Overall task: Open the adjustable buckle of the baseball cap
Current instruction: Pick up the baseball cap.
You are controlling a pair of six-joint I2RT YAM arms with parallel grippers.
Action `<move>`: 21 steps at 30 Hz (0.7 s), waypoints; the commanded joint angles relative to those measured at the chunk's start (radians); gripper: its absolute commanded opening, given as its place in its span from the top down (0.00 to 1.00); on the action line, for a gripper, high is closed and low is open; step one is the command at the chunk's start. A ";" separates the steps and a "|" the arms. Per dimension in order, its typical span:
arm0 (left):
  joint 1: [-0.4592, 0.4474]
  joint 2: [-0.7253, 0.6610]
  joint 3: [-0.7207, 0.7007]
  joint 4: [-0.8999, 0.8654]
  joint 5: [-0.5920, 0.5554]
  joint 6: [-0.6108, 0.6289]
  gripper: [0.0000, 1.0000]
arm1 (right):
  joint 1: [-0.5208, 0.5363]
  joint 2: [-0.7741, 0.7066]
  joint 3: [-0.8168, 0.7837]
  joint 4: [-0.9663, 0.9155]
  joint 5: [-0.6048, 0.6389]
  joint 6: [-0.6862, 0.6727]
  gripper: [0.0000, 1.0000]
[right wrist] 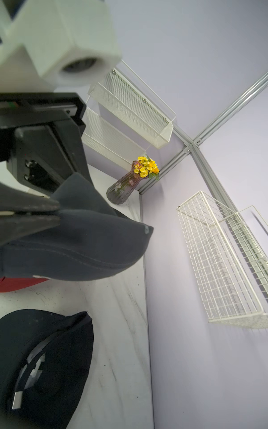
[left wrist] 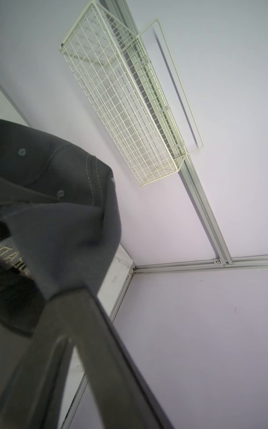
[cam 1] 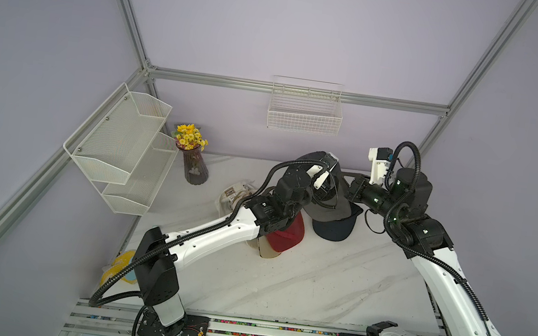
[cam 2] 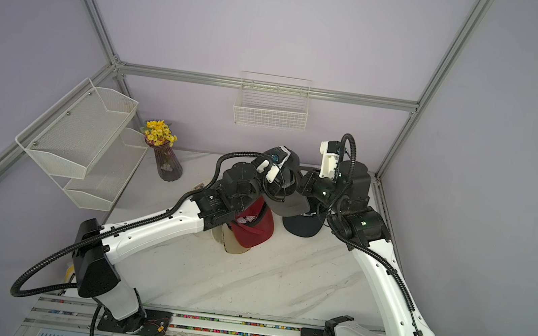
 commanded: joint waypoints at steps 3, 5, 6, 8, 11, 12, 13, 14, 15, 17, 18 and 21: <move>0.007 -0.097 0.023 -0.039 -0.021 0.052 1.00 | 0.000 -0.031 -0.024 -0.086 0.051 -0.093 0.75; 0.007 -0.090 0.064 -0.111 -0.002 0.056 1.00 | 0.015 -0.059 -0.022 -0.111 0.094 -0.140 0.63; 0.007 -0.082 0.092 -0.154 0.006 0.057 1.00 | 0.030 -0.075 -0.023 -0.118 0.116 -0.164 0.54; 0.004 -0.060 0.150 -0.235 0.020 0.051 1.00 | 0.063 -0.096 -0.011 -0.140 0.150 -0.206 0.43; 0.000 -0.008 0.270 -0.384 0.037 0.030 1.00 | 0.138 -0.109 0.018 -0.181 0.218 -0.262 0.36; -0.004 0.007 0.311 -0.425 0.040 0.026 1.00 | 0.165 -0.110 0.022 -0.188 0.237 -0.278 0.35; -0.009 0.023 0.346 -0.466 0.043 0.018 1.00 | 0.193 -0.108 0.028 -0.196 0.255 -0.291 0.36; -0.012 0.037 0.381 -0.506 0.043 0.009 1.00 | 0.214 -0.103 0.034 -0.208 0.279 -0.300 0.35; -0.015 0.058 0.428 -0.562 0.047 -0.004 1.00 | 0.240 -0.097 0.037 -0.219 0.309 -0.309 0.35; -0.025 0.100 0.526 -0.662 0.041 -0.021 1.00 | 0.286 -0.090 0.040 -0.220 0.363 -0.325 0.34; -0.033 0.121 0.572 -0.711 0.028 -0.024 1.00 | 0.309 -0.086 0.044 -0.216 0.385 -0.329 0.34; -0.061 0.177 0.692 -0.827 -0.004 -0.036 1.00 | 0.368 -0.067 0.060 -0.198 0.478 -0.340 0.33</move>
